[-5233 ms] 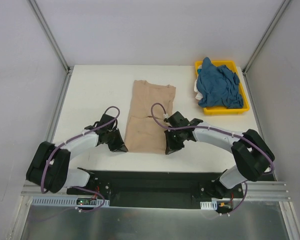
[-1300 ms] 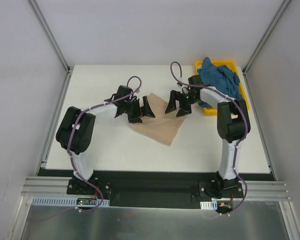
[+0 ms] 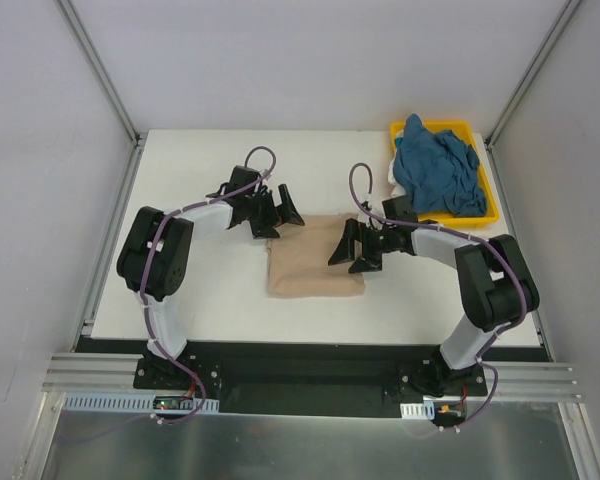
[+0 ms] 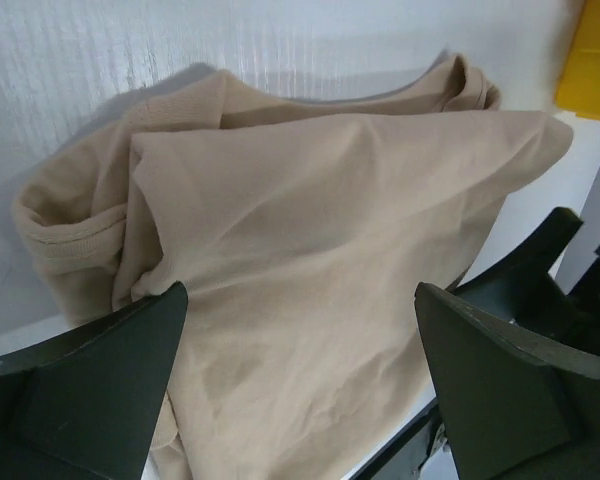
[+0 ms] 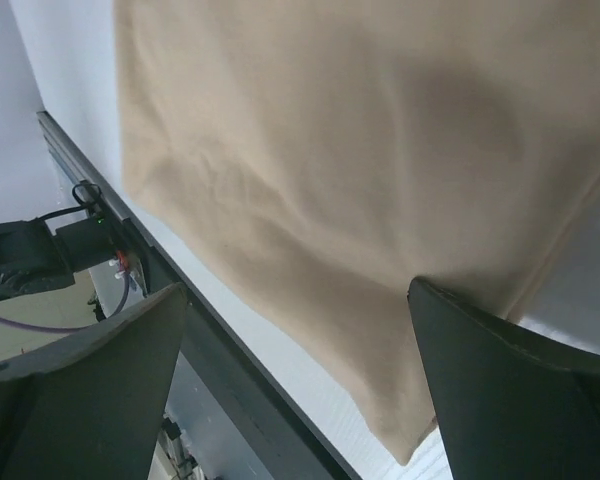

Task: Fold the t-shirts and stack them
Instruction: Smooth out wrinkles on the folded tshirt, then put the neatly folded tshirt into the corner of the board with the left arm

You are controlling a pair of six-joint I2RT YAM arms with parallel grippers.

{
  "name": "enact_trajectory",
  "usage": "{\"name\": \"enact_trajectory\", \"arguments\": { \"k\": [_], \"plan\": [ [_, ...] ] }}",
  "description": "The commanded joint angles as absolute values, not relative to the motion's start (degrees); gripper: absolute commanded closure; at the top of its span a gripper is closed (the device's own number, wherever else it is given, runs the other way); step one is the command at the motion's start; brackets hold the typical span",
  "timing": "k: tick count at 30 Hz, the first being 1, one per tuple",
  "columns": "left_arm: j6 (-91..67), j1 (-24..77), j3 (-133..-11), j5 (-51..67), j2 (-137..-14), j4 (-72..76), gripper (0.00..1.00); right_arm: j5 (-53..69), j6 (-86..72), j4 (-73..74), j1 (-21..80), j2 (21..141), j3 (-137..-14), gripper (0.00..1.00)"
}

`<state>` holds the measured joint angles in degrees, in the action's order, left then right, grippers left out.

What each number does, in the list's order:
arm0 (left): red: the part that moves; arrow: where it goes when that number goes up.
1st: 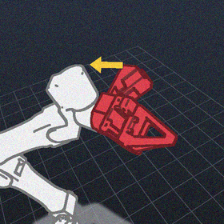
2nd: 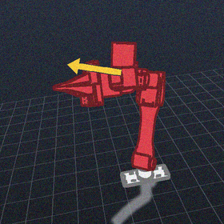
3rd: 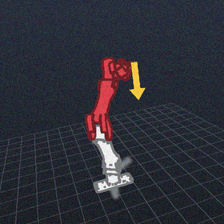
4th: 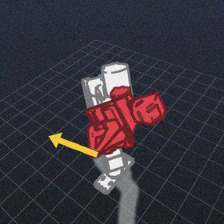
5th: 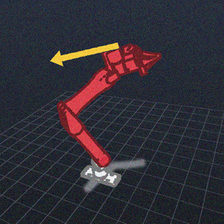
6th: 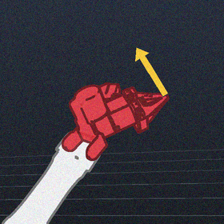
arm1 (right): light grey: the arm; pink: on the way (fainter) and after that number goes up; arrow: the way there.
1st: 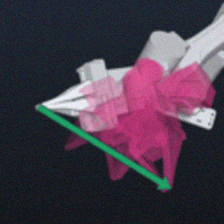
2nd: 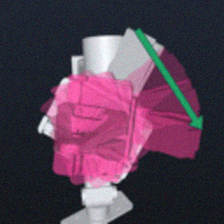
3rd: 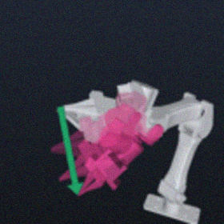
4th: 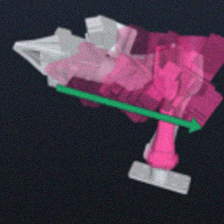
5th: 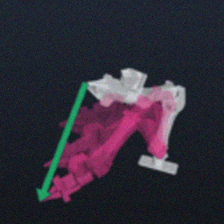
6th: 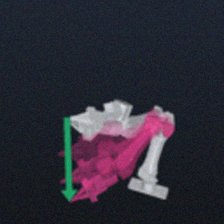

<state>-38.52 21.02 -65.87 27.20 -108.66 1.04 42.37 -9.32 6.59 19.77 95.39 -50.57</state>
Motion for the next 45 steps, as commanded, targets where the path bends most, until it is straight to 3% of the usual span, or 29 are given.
{"name": "enact_trajectory", "arguments": {
  "k": [1, 11, 17, 20, 25, 30, 37, 38, 41, 42, 43, 45],
  "plan": [
    [-37.53, 21.09, -67.32, 29.09, -110.83, 0.44, 0.01, 40.96, -10.28, 3.95, 19.78, 97.82, -49.92, 0.04],
    [-35.86, 21.01, -67.85, 29.88, -101.98, 0.27, 0.01, 37.19, -3.53, 14.12, 19.86, 90.54, -57.39, 0.03],
    [-34.19, 21.01, -61.11, 27.26, -89.42, -1.32, 0.01, 25.86, -0.35, 20.38, 19.86, 76.13, -57.05, 0.03],
    [-32.35, 20.92, -57.23, 21.9, -85.97, -2.89, 0.01, 14.53, 1.23, 21.18, 19.86, 67.35, -53.1, 0.04],
    [-31.46, 20.92, -56.78, 21.97, -88.67, -6.85, 0.01, -2.43, 1.4, 23.46, 19.42, 54.07, -48.26, 0.04],
    [-31.38, 20.92, -58.0, 21.71, -96.23, -7.12, 0.03, -3.52, 2.9, 26.98, 18.9, 49.14, -47.99, 0.04],
    [-31.73, 21.18, -61.7, 20.22, -105.2, -7.12, 0.47, -1.76, 3.16, 29.44, 18.9, 48.43, -47.46, 0.04],
    [-31.47, 21.27, -62.05, 19.69, -105.99, -7.12, 0.63, -2.19, 3.16, 29.44, 18.81, 48.43, -47.37, 0.04],
    [-30.76, 21.45, -62.49, 19.34, -106.7, -7.29, 0.8, -2.11, 3.34, 29.44, 18.9, 48.34, -47.64, 0.03],
    [-30.59, 21.45, -62.58, 18.9, -106.61, -7.56, 0.94, -2.11, 3.6, 29.36, 18.9, 48.25, -47.72, 0.04],
    [-30.41, 21.36, -62.75, 17.59, -106.26, -7.82, 1.0, -2.11, 3.69, 29.27, 18.9, 48.25, -47.9, 0.04],
    [-29.8, 21.36, -63.01, 15.39, -105.65, -9.3, 1.0, -2.11, 3.78, 29.18, 18.9, 48.25, -47.9, 0.04]
  ]
}}
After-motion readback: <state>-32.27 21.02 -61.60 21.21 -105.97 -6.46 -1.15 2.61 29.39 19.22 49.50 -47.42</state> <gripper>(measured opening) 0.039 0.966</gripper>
